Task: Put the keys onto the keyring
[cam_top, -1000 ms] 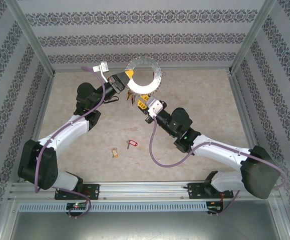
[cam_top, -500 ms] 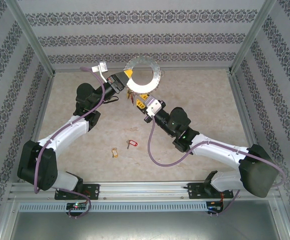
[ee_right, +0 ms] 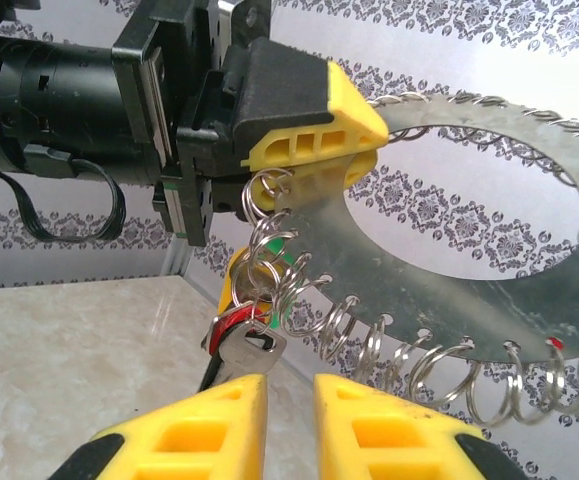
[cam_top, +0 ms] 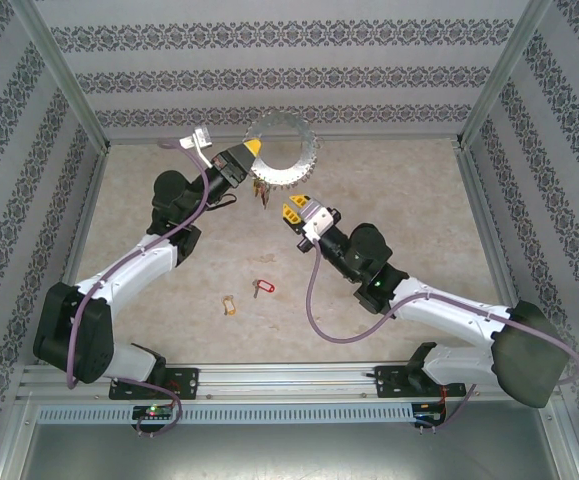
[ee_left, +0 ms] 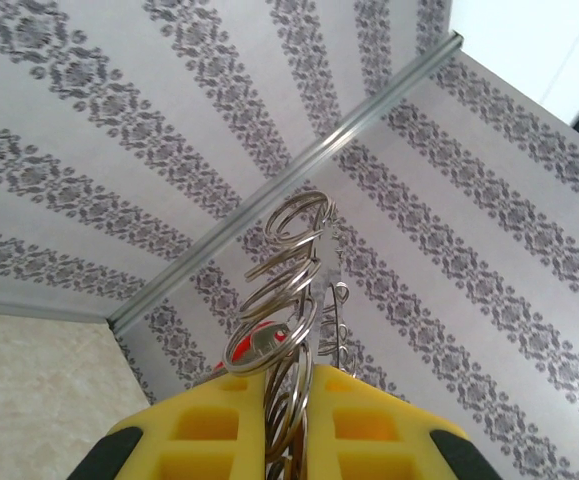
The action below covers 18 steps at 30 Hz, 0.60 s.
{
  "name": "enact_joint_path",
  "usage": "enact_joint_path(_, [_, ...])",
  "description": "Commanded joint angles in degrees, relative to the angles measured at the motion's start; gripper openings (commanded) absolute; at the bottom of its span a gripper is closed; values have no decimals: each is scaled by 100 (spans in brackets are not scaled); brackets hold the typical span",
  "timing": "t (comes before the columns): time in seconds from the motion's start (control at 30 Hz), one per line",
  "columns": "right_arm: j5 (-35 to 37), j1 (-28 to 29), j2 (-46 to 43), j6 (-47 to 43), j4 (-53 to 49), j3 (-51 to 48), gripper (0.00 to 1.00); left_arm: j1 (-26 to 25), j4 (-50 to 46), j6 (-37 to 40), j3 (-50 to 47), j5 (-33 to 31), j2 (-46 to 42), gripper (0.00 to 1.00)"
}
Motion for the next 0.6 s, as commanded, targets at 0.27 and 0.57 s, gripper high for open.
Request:
enact_joint_path(0.27, [61,144,492,-56,458,434,19,-232,1071,-572,-126,-750,10,0])
enact_joint_path(0.57, [409,150,911,-102,778,706,20,-274,1089,-593,-135,-773,10,0])
